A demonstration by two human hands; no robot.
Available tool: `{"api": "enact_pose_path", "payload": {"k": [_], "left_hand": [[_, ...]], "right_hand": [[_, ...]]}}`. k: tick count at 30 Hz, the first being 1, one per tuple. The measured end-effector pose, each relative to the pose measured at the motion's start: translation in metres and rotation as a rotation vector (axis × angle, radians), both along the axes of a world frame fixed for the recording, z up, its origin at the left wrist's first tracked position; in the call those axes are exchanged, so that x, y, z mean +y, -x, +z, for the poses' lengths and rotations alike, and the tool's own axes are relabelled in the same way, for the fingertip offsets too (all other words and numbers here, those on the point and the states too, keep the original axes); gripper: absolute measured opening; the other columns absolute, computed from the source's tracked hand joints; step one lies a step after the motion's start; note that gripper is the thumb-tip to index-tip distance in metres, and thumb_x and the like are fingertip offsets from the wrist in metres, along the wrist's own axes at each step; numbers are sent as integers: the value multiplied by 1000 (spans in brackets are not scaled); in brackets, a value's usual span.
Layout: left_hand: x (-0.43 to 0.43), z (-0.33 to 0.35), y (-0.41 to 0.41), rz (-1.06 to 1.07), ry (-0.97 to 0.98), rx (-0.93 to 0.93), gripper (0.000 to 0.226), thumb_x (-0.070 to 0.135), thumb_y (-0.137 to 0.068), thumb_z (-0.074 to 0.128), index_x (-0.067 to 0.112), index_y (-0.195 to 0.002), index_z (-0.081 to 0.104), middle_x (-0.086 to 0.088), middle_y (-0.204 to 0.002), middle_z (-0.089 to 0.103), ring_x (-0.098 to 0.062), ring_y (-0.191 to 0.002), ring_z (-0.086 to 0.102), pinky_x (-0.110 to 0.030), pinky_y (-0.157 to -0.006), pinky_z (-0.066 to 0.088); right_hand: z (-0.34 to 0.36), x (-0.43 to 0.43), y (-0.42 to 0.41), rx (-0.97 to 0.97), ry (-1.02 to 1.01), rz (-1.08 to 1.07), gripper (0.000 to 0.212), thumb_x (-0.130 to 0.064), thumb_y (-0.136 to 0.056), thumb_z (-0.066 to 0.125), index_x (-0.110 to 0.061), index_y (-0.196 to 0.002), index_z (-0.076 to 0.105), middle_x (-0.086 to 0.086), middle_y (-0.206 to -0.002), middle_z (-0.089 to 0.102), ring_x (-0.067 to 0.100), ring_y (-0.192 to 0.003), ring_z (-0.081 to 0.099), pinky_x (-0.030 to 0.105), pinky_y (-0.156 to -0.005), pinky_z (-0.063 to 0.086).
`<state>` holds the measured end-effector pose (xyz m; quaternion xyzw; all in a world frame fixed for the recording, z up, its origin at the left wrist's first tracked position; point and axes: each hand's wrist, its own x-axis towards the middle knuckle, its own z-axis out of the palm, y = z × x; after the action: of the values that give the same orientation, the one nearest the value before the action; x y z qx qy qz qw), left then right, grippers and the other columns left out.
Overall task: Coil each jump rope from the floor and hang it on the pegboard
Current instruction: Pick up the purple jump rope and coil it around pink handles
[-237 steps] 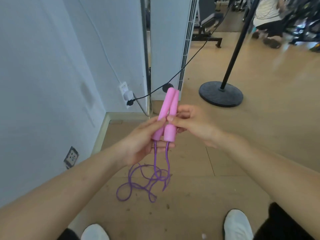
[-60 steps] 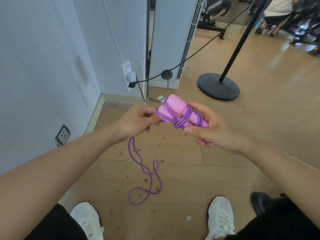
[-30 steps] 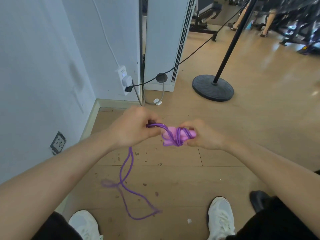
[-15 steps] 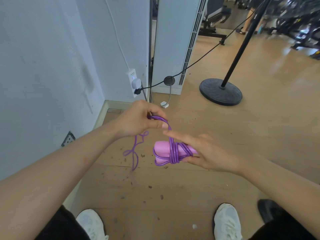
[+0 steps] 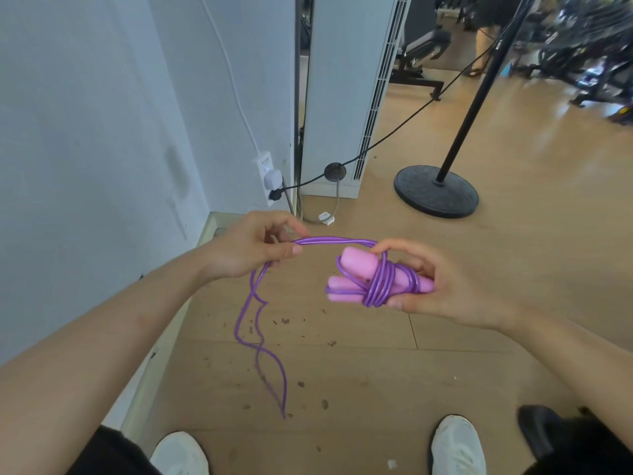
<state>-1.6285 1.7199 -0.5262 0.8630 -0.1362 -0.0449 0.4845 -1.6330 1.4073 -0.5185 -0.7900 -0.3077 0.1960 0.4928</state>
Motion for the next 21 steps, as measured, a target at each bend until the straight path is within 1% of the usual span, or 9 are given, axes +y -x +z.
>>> {"api": "enact_pose_path", "payload": {"k": [2, 4, 6, 9, 11, 13, 16, 19, 21], "left_hand": [[4, -3, 0, 23, 19, 51, 17, 6, -91, 69, 11, -107, 64, -5, -73, 62, -14, -55, 57, -22, -57, 50], [7, -7, 0, 29, -5, 78, 15, 7, -92, 68, 14, -104, 62, -7, -79, 66, -13, -56, 59, -23, -58, 51], [10, -12, -1, 34, -42, 85, 14, 6, -93, 67, 15, -101, 61, -8, -82, 67, -12, -57, 60, -27, -61, 53], [11, -19, 0, 34, -110, 70, 12, 9, -93, 67, 19, -95, 62, -7, -83, 68, -15, -60, 61, -39, -67, 54], [7, -23, 2, 7, -145, 62, 14, 11, -93, 68, 24, -92, 63, -5, -81, 68, -15, -60, 61, -39, -66, 53], [-1, -25, 6, -41, -180, 33, 25, 13, -92, 69, 36, -84, 63, 4, -77, 67, -11, -59, 60, -33, -63, 51], [-19, -23, 17, -149, -238, -11, 35, 16, -92, 70, 48, -80, 61, 14, -72, 62, -5, -60, 53, -22, -61, 44], [-34, -20, 29, -240, -218, -1, 24, 15, -89, 72, 38, -88, 65, 7, -71, 61, -17, -61, 59, -34, -58, 49], [-41, -13, 35, -272, -170, 8, 18, 11, -89, 70, 29, -90, 68, 1, -70, 63, -24, -60, 64, -38, -55, 53]], "right_hand": [[-1, -2, -3, 113, -128, -38, 62, 3, -81, 75, -28, -130, 52, 7, -96, 68, 15, -62, 54, 22, -54, 46], [-1, -2, -5, 223, -234, -102, 62, -1, -79, 76, -31, -128, 54, 12, -86, 61, 16, -53, 39, 21, -44, 35], [-1, -3, -8, 250, -270, -216, 62, -7, -77, 79, -36, -126, 54, 22, -89, 63, 16, -52, 38, 21, -43, 30], [-4, -5, -18, 242, -298, -419, 58, -11, -85, 71, -29, -135, 48, 24, -99, 70, 15, -51, 41, 21, -41, 27], [-7, -5, -25, 240, -323, -529, 53, -10, -88, 70, -26, -135, 48, 26, -102, 69, 16, -51, 42, 20, -40, 28], [-12, -6, -31, 247, -339, -616, 50, -11, -88, 71, -26, -131, 50, 27, -106, 69, 16, -51, 44, 20, -39, 29], [-20, -4, -36, 224, -292, -701, 52, -13, -88, 72, -25, -132, 46, 22, -103, 69, 16, -51, 49, 21, -39, 34], [-27, -1, -37, 104, -110, -739, 54, -15, -88, 71, -25, -133, 44, 7, -101, 68, 13, -50, 54, 22, -44, 43], [-32, 1, -35, 71, 21, -675, 54, -14, -87, 72, -25, -132, 45, 5, -103, 66, 12, -52, 55, 22, -47, 47]]}}
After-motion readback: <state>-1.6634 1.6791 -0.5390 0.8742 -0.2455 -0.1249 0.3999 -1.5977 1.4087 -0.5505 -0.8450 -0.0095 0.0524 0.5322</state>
